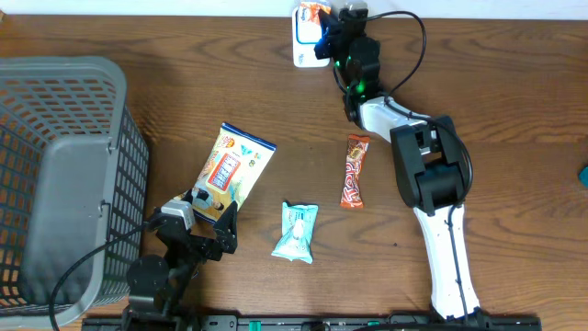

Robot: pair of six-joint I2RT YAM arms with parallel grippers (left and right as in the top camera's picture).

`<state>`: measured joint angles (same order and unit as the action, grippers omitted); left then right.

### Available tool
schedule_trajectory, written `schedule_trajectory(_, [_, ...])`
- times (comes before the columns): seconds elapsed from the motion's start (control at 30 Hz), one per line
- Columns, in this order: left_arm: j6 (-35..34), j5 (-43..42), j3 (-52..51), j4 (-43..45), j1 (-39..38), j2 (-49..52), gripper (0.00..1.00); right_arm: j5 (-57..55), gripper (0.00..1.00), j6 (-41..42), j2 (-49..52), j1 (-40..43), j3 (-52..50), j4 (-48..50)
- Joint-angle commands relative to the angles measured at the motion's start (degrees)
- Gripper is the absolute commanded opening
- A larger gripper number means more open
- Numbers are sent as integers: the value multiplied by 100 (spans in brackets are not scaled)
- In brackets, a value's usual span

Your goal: Scan the item barcode

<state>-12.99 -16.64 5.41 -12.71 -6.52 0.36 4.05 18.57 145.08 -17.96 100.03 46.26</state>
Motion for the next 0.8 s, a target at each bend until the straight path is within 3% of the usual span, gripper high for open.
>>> schedule_trajectory(0.0, [116,-90,-87,-140,20,-13,98,-66,1,-109,-964,190,149,-693])
schedule_trajectory(0.17, [116,-90,-87,-140,20,-13,98,-654,1,-595,-2059,649,149,-3117])
schedule_trajectory(0.33, [116,-90,-87,-140,20,-13,98,-2675,1,-896,-2863,1281,149,-5541])
schedule_trajectory(0.5, [116,-90,-87,-140,20,-13,98,-4951,1,-221,-3005,2243,136,-7545])
schedule_trajectory(0.77, [116,-90,-87,-140,20,-13,98,-4524,1,-87,-2391,3939,-299,-7615])
